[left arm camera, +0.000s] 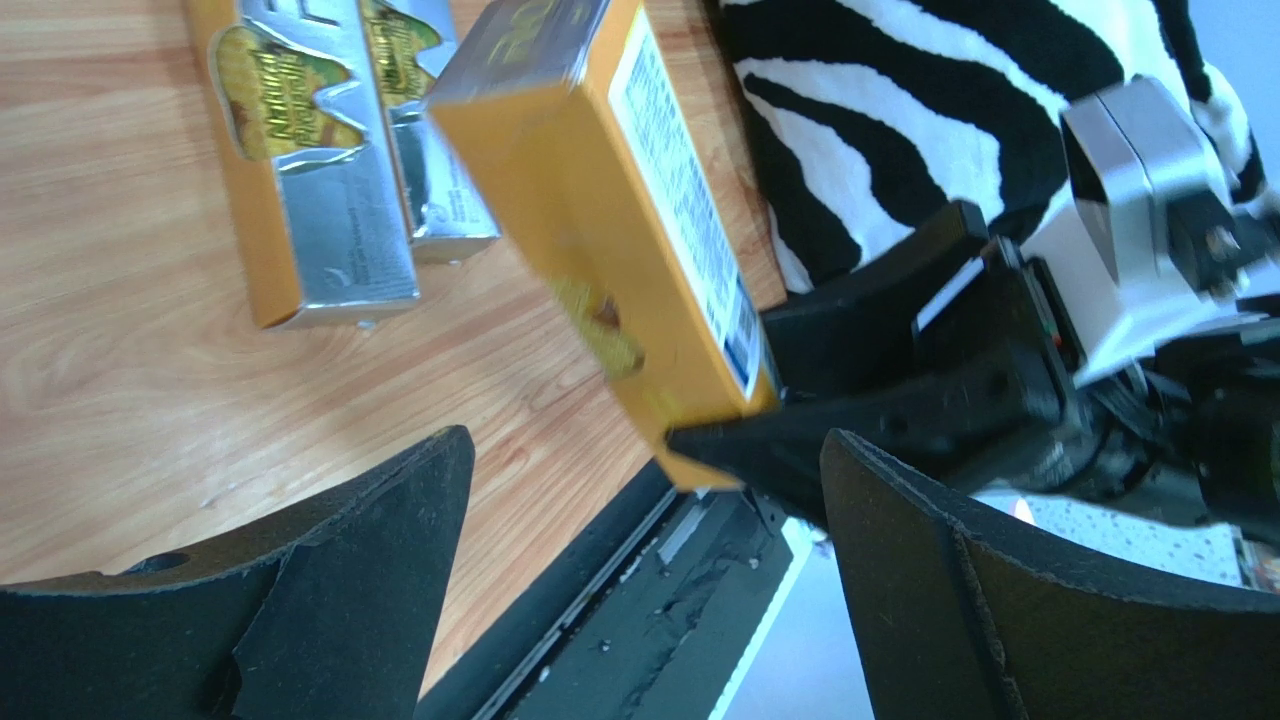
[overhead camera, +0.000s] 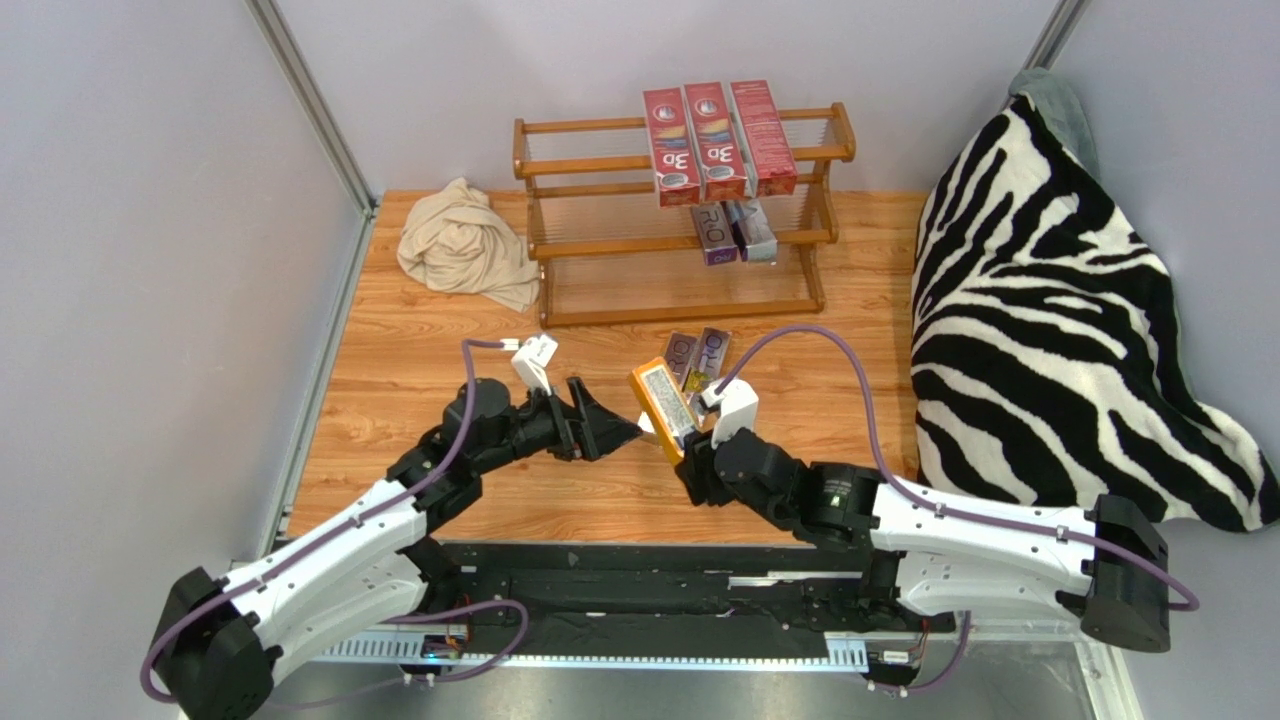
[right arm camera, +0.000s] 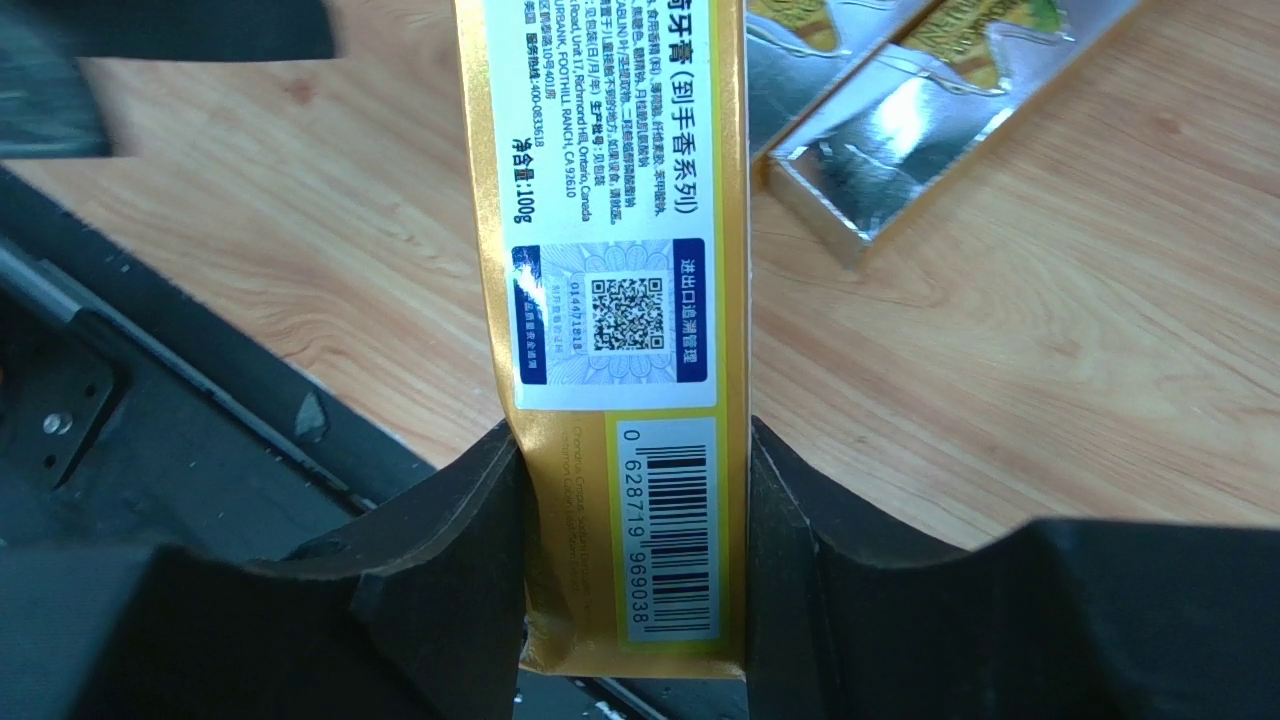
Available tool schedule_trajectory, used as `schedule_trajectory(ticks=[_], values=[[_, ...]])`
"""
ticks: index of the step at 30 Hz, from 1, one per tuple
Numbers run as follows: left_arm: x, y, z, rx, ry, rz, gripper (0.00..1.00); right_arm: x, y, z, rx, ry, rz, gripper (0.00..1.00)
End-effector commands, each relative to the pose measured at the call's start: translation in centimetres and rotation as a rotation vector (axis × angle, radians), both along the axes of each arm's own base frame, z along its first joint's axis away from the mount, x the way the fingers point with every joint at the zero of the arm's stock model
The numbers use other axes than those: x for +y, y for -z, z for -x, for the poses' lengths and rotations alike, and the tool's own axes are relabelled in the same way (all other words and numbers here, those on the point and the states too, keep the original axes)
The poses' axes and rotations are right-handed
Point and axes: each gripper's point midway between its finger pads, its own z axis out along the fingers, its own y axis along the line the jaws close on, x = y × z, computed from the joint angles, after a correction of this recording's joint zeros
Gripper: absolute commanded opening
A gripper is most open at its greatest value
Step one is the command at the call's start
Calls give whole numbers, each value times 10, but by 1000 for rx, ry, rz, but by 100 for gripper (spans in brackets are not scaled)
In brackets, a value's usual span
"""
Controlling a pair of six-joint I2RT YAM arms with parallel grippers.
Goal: Place and organize the toothpastes onto the shelf
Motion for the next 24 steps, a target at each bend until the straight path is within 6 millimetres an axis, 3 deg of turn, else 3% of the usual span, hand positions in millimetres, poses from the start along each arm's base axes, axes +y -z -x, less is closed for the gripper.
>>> schedule_trajectory(ticks=[1,7,15,20,24], values=[[-24,-34,-10,-70,21,76,95,32,-41,3,-94,-37,-123,31],[-46,-23,-9,-41,62,30,93,40,-51,14,-109,-69,-147,31],[-48,-26,-14,-53,39,46,85,39,-61,21,-125,-88,-190,31],[-51,-32,-12,-71,52,91,71,41,-70,27,-125,-114,-241,32],[-55,-38,-8,-82,90,112,60,40,-70,28,-120,-117,-243,44]])
